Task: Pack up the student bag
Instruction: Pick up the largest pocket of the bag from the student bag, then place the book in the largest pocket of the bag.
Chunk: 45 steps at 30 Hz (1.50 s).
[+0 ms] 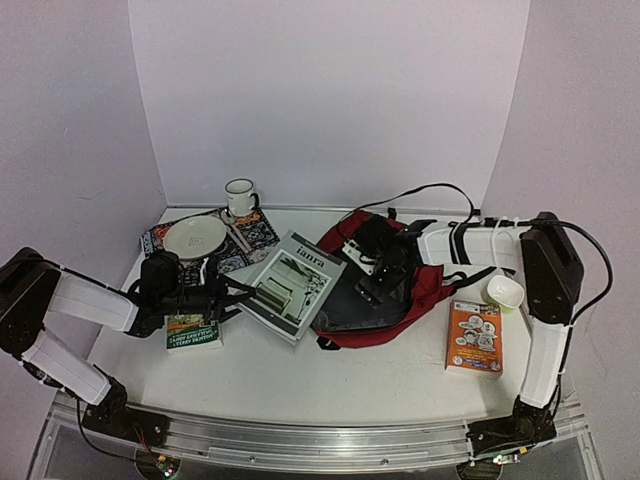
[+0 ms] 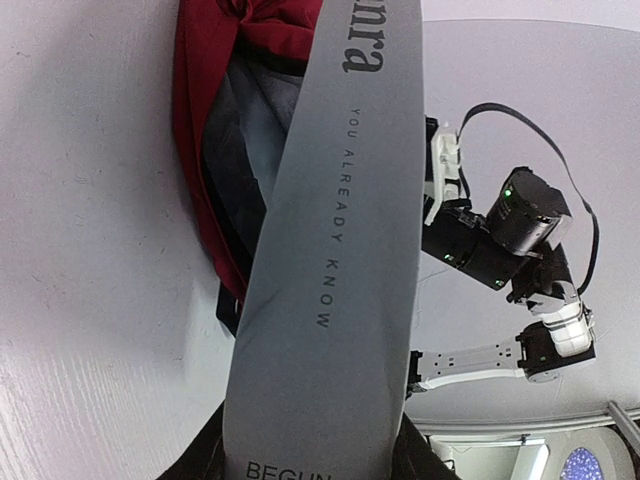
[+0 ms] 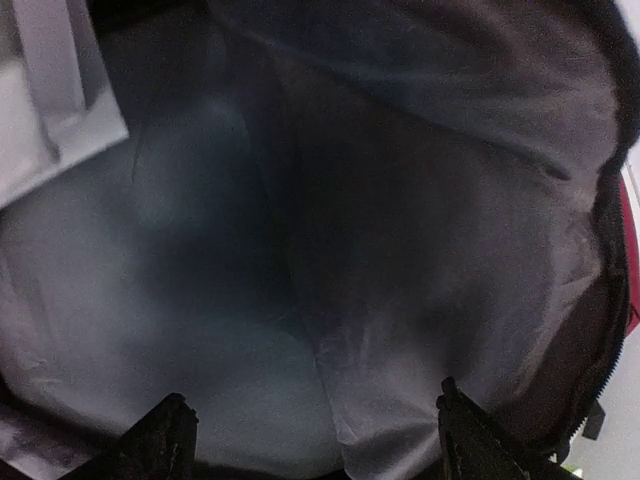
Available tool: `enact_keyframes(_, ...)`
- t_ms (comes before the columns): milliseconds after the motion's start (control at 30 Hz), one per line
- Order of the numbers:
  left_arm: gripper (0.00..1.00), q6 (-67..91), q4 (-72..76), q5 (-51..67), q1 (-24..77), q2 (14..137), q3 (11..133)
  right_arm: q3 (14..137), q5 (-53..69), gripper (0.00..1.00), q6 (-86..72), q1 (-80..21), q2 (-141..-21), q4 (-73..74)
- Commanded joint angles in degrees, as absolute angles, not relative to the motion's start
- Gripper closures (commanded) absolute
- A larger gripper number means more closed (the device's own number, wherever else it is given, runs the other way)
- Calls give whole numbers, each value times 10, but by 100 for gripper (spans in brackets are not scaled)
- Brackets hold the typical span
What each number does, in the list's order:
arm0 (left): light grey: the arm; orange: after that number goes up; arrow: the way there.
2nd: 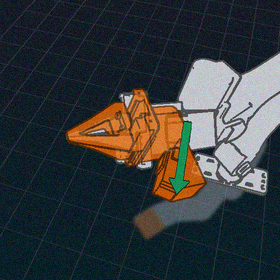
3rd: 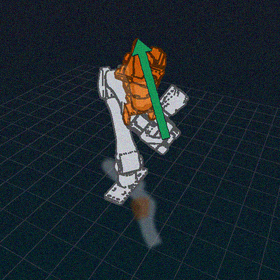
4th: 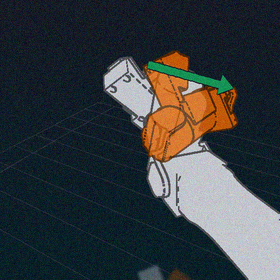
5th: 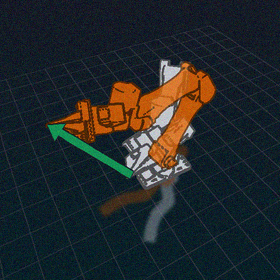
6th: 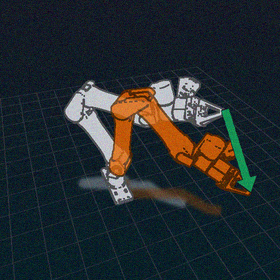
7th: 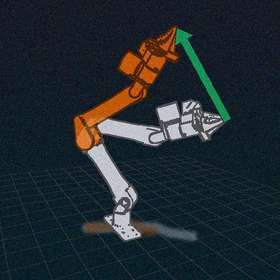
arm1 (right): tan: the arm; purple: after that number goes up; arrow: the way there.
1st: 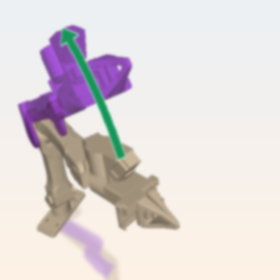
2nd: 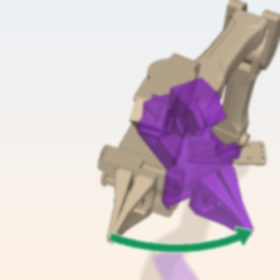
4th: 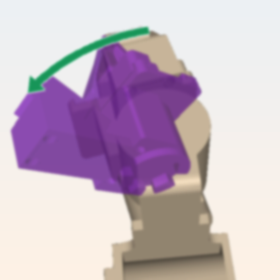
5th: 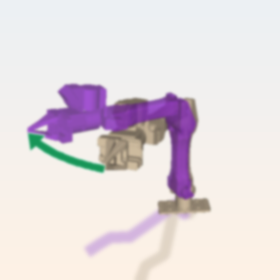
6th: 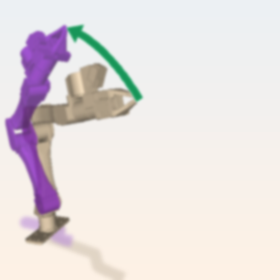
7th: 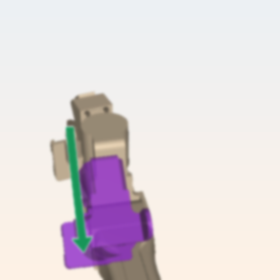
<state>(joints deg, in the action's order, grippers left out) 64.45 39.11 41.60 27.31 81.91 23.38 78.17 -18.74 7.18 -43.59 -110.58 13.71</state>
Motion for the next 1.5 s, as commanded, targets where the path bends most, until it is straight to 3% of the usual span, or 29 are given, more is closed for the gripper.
enact_keyframes(0,65,618,363,430,269,823,268,825,-255,19,172,-440,-1146,171)
enact_keyframes(233,65,620,348,437,268,824,268,848,-347,30,222,-450,-1202,141)
enact_keyframes(333,65,620,338,442,268,822,267,847,-380,40,232,-453,-1208,118)
enact_keyframes(433,65,620,333,442,268,816,261,844,-388,62,241,-453,-1210,101)
enact_keyframes(500,64,620,329,442,268,811,259,846,-388,82,240,-452,-1209,99)
enact_keyframes(600,63,620,322,446,269,804,258,848,-382,99,233,-453,-1195,99)
enact_keyframes(1467,60,645,306,492,322,873,345,858,-245,100,87,-454,-1034,42)
